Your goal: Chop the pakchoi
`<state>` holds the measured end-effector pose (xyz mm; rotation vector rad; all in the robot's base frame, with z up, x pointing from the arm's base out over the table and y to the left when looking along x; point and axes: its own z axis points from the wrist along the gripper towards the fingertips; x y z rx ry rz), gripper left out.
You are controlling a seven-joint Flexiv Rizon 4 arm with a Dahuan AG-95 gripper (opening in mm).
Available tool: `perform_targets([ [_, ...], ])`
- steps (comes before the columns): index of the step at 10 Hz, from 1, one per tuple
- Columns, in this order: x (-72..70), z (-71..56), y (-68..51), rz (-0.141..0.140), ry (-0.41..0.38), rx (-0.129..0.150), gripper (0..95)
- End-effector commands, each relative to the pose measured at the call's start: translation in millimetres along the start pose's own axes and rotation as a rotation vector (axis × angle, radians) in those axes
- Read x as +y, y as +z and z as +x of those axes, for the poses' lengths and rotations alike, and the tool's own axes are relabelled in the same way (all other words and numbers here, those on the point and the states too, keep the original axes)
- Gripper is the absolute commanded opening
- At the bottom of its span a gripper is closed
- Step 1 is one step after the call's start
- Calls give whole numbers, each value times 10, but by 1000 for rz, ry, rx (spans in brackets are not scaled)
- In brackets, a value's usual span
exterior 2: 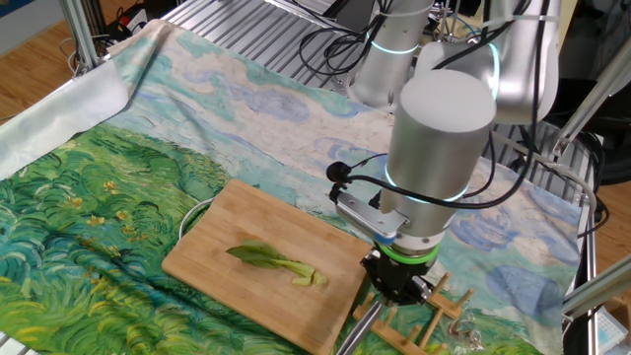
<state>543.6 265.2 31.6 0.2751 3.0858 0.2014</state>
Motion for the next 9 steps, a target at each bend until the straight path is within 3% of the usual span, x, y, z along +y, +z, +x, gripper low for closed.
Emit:
perform_targets([
  [1, -3, 2, -66, 8, 8, -8, 0],
  [6, -36, 25, -336, 52, 15, -12, 0],
  [7, -41, 18, -380, 51, 13, -12, 0],
  [9, -11, -23, -581, 52, 5, -10, 0],
])
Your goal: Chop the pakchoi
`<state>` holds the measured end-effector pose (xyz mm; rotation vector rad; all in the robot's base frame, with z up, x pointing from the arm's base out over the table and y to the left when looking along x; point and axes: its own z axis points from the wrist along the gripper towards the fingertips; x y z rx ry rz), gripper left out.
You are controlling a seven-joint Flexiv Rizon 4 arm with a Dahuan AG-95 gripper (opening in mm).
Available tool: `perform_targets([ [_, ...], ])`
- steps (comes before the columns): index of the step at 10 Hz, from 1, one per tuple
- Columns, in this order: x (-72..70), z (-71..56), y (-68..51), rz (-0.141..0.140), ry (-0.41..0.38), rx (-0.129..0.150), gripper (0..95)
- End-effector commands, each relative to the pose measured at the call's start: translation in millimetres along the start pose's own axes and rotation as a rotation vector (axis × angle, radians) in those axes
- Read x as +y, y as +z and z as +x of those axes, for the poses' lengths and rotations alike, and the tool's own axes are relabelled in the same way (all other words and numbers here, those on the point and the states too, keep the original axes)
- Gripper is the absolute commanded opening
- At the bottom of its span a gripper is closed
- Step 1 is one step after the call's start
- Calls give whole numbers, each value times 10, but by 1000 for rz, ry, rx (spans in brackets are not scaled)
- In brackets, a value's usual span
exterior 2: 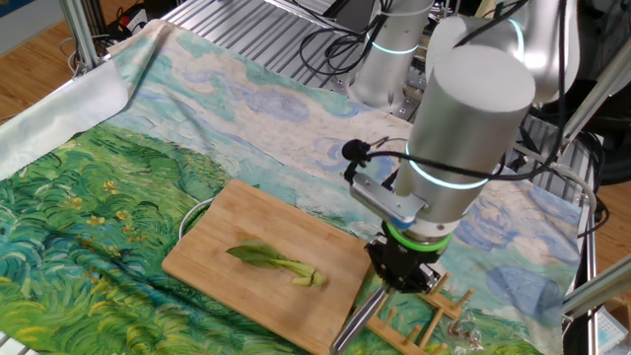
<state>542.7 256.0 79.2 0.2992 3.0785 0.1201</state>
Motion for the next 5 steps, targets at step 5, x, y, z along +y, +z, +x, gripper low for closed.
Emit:
perform_targets([
  [5, -80, -123, -633, -1, -41, 42, 0],
])
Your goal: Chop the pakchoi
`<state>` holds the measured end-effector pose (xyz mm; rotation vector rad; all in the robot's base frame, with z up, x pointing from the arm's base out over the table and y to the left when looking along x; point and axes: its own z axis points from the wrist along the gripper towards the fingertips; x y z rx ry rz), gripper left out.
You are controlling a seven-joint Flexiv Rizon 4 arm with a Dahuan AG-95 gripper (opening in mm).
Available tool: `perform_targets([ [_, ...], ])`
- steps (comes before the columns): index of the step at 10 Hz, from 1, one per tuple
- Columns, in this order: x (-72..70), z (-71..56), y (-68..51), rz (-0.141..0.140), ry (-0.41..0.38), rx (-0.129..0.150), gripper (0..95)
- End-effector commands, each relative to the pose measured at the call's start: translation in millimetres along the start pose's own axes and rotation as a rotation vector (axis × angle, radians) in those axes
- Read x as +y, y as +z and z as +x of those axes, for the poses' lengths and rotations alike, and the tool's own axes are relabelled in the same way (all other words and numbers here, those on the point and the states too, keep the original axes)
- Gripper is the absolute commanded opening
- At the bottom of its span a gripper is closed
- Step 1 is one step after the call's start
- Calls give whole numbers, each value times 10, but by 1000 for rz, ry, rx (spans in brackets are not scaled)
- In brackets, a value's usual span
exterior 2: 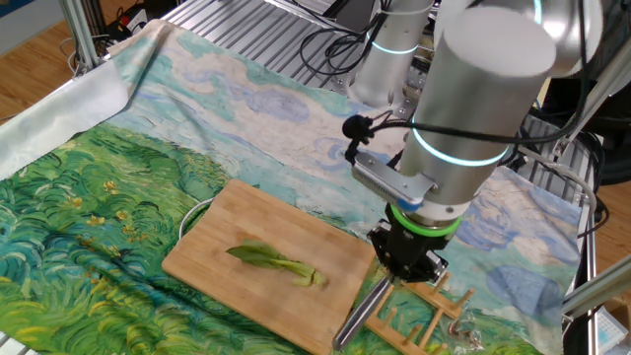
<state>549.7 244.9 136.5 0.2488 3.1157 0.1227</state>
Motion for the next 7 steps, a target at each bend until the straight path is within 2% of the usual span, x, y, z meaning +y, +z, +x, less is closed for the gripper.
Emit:
perform_targets([
  [1, -77, -37, -138, -1, -21, 18, 0],
  [2, -118, -78, -205, 1, -40, 27, 0],
  [4, -205, -173, -259, 8, -79, 39, 0],
  [7, -364, -314, -223, 19, -125, 45, 0],
])
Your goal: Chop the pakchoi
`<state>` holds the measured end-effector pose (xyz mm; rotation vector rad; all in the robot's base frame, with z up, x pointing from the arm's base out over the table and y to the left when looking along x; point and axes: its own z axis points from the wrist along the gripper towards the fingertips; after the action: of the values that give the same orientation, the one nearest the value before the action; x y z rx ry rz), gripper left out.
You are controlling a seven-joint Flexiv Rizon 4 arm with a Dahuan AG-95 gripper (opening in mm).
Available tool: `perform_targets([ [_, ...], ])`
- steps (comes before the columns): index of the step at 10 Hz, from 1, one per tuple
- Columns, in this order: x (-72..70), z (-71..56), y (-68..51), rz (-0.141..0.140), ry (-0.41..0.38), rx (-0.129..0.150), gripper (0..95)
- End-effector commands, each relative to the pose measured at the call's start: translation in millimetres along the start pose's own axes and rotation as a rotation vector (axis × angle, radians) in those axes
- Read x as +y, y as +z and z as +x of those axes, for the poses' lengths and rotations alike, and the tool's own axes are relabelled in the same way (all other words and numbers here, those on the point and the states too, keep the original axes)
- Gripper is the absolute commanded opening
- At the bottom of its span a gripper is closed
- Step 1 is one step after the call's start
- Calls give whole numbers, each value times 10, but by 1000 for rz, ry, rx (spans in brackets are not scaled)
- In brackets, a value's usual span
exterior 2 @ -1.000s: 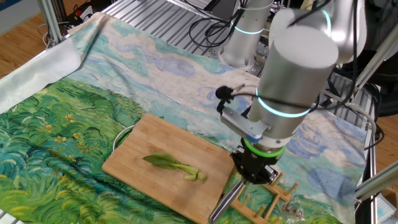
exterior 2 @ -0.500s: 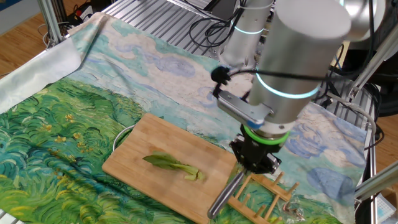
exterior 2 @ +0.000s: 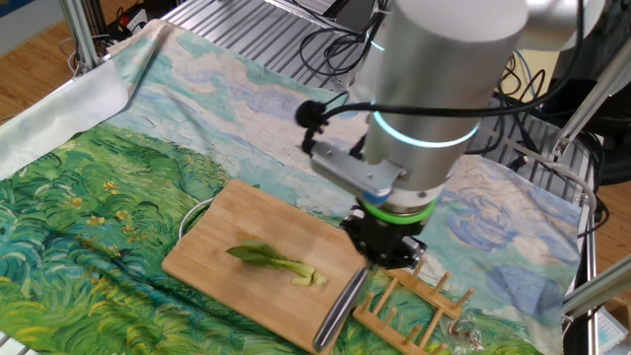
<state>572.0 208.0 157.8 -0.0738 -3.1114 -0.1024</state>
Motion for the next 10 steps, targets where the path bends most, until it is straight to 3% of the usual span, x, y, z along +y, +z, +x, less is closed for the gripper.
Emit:
perform_targets([
  [1, -168, -81, 69, 6, -36, -1, 0],
  [3, -413, -176, 192, 3, -77, -7, 0],
  [8, -727, -256, 341, 12, -142, -25, 0],
  [10, -773, -261, 362, 13, -152, -31, 0],
])
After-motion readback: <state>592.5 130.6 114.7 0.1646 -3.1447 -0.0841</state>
